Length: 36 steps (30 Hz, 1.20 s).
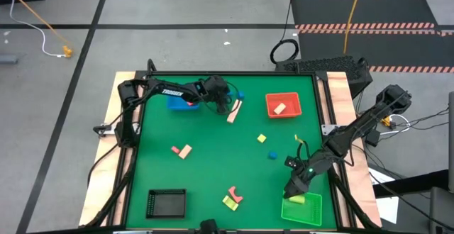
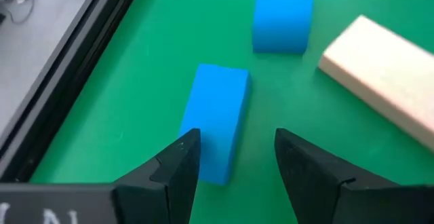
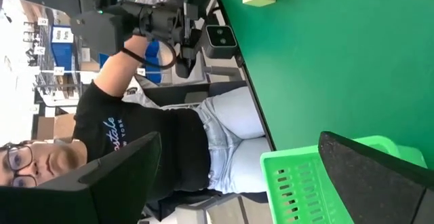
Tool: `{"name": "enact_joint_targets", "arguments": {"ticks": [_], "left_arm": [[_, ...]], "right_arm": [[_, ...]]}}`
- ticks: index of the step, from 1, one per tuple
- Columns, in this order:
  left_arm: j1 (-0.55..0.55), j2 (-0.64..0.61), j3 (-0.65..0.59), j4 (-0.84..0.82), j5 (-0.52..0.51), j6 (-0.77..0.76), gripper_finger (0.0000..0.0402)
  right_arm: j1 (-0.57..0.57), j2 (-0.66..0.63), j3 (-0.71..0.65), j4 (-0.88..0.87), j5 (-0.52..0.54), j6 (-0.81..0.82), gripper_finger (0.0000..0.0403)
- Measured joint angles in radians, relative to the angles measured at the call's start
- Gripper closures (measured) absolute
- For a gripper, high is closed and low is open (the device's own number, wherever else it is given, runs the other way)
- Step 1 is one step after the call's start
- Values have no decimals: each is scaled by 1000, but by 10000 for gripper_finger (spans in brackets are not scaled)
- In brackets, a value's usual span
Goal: Sort & place blocks by color
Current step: Put the top left blue block in the black basket
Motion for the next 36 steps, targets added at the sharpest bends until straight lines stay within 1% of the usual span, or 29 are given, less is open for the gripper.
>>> {"name": "enact_joint_targets", "arguments": {"ticks": [5, 12, 21, 24, 27, 29, 31, 33, 36], "left_arm": [[6, 0, 0, -11, -5, 113, 210], [41, 11, 1, 11, -32, 103, 211], [-34, -15, 2, -22, -38, 288, 220], [-65, -37, 0, -100, -71, 322, 219], [-90, -61, 1, -132, -122, 374, 221], [-84, -64, 1, -82, -140, 403, 223], [-59, -64, 1, -42, -121, 404, 222], [-32, -53, 2, -1, -72, 404, 223], [11, -48, 0, -5, -30, 406, 222]], "right_arm": [[-9, 0, 0, 0, -2, 0, 12], [-10, 0, 0, 2, -2, 2, 12], [-10, 0, 0, 2, -3, 0, 12], [-10, 0, 0, 1, -3, 0, 12], [-10, 0, 0, -6, -3, -27, 12], [-13, 0, 0, -7, -3, -51, 12], [-14, 0, 0, -12, -3, -68, 12], [-20, 0, 0, -14, -3, -74, 12], [-20, 0, 0, -14, -3, -74, 12]]}}
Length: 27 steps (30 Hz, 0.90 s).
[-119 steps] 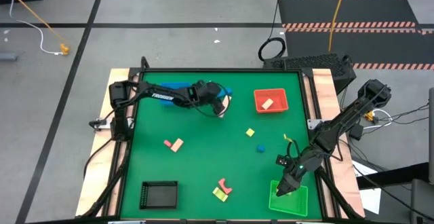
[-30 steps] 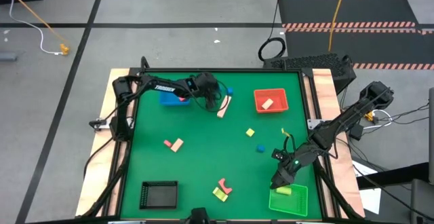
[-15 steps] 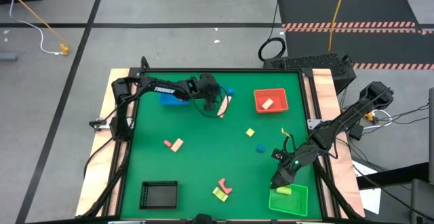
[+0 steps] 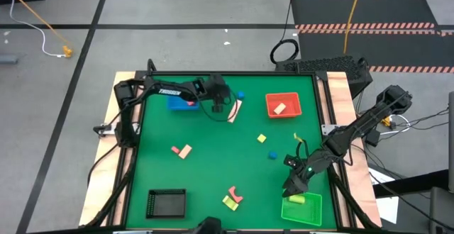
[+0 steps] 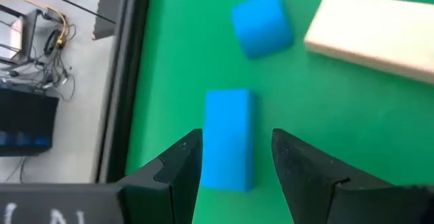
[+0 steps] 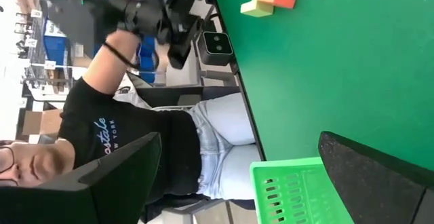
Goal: Sort & place blocks by color
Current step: Put the top left blue block in the black basket
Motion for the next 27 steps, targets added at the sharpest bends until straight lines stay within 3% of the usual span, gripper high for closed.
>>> {"name": "enact_joint_targets", "arguments": {"ticks": [10, 17, 23, 27], "left_arm": [[93, 10, 10, -29, 155, -34, 222], [93, 95, 140, -158, 168, -22, 222], [100, 188, 303, -375, 165, -16, 222], [94, 191, 316, -395, 163, 12, 223]], "right_arm": [[-29, 0, 0, -7, 0, 0, 12], [-90, 0, 0, -8, -78, -5, 12], [-109, 0, 0, -8, -92, -30, 12], [-111, 0, 0, -8, -113, -31, 12]]}}
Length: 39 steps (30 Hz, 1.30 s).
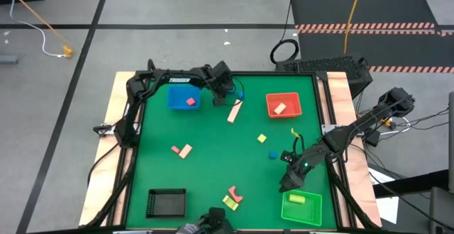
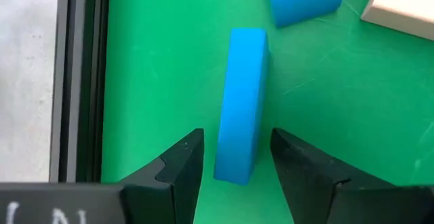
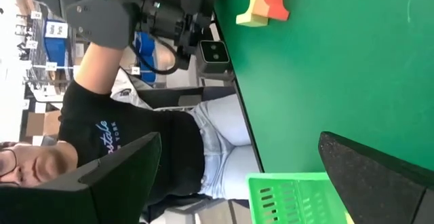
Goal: Sort & place blocks by color
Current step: Put the top left blue block in the black basket
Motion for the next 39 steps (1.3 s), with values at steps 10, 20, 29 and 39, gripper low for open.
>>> {"name": "enact_joint_targets", "arguments": {"ticks": [10, 20, 29, 39], "left_arm": [[-38, 2, -2, -4, -60, 4, 329], [-90, -85, -9, -80, -111, -254, 347], [-326, -287, -6, -231, -136, -549, 347], [-749, -480, -5, -559, -100, -943, 346]], "right_arm": [[0, 0, 0, -3, -18, -52, 12], [0, 0, 0, -4, -8, -144, 12], [-1, 0, 0, 15, 315, -333, 12], [-19, 0, 0, 184, 588, -460, 12]]}}
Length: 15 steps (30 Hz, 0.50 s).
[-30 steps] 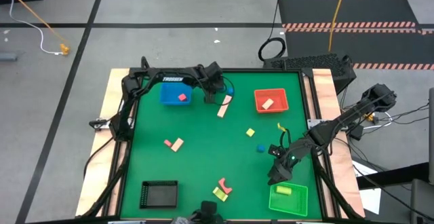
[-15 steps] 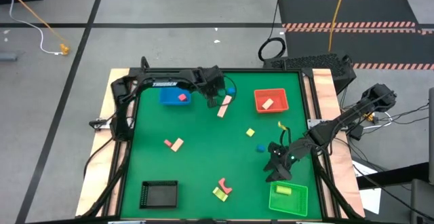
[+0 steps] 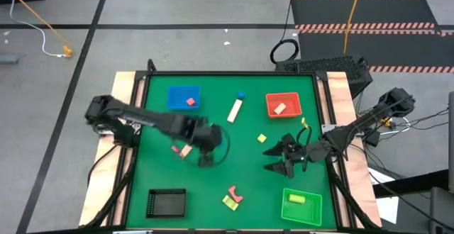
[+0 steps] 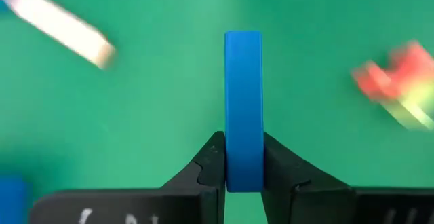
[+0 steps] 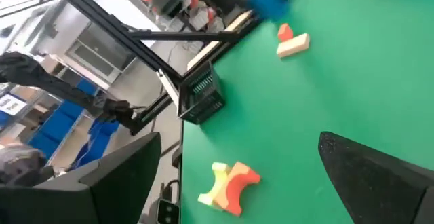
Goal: Sort & place blocks by color
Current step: Put the top left blue block in the black basket
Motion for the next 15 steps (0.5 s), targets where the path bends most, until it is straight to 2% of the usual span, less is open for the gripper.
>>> {"name": "enact_joint_targets", "arguments": {"ticks": [10, 15], "left_arm": [[-362, -34, -1, -291, 285, -380, 346], [-511, -35, 0, -260, 352, -573, 346]], "right_arm": [[-30, 35, 0, 21, 13, -197, 12], [-40, 82, 0, 18, 58, -190, 12]]}}
